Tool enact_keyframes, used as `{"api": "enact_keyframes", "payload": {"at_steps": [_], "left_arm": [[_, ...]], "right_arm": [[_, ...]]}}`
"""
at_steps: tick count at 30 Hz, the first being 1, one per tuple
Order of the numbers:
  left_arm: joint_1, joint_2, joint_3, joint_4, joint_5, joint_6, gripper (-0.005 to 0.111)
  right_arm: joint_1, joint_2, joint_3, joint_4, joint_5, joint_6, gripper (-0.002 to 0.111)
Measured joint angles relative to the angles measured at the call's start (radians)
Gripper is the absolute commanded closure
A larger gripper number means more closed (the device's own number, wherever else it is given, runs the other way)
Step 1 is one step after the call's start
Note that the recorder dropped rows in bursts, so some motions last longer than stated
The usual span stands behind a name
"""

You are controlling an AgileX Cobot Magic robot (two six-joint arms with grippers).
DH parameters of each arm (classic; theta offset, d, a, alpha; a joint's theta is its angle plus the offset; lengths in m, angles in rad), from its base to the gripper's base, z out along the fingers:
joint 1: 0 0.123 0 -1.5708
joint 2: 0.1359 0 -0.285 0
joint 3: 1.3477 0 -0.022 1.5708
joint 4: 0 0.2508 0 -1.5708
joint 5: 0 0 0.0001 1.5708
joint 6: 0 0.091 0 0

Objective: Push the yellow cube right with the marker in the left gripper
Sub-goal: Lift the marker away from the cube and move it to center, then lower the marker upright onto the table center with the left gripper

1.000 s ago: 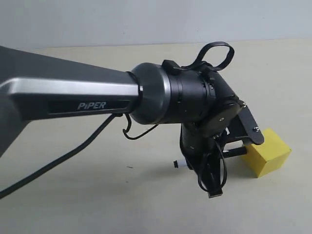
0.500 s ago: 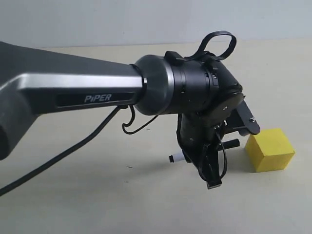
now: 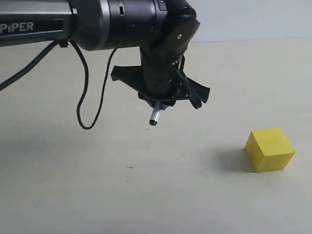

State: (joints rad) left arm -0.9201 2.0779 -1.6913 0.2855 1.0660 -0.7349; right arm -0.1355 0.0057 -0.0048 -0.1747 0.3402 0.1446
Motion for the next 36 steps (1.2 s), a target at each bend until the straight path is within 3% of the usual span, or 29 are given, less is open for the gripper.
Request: {"api": "enact_keyframes", "payload": {"at_steps": [5,22,36], "left_arm": [[0.041,0.009,0.002,-0.079,0.039,-0.072,0.107],[0.041,0.154,0.004,-0.127,0.031,-0.178,0.107],[0.056,0.172,0.004,-0.135,0.008,-0.207,0.107]], "right_arm": [[0.0,0.0,0.0,0.0,0.0,0.0,0.108],[0.0,0.0,0.0,0.0,0.0,0.0,0.108],[0.0,0.0,0.0,0.0,0.0,0.0,0.108]]}}
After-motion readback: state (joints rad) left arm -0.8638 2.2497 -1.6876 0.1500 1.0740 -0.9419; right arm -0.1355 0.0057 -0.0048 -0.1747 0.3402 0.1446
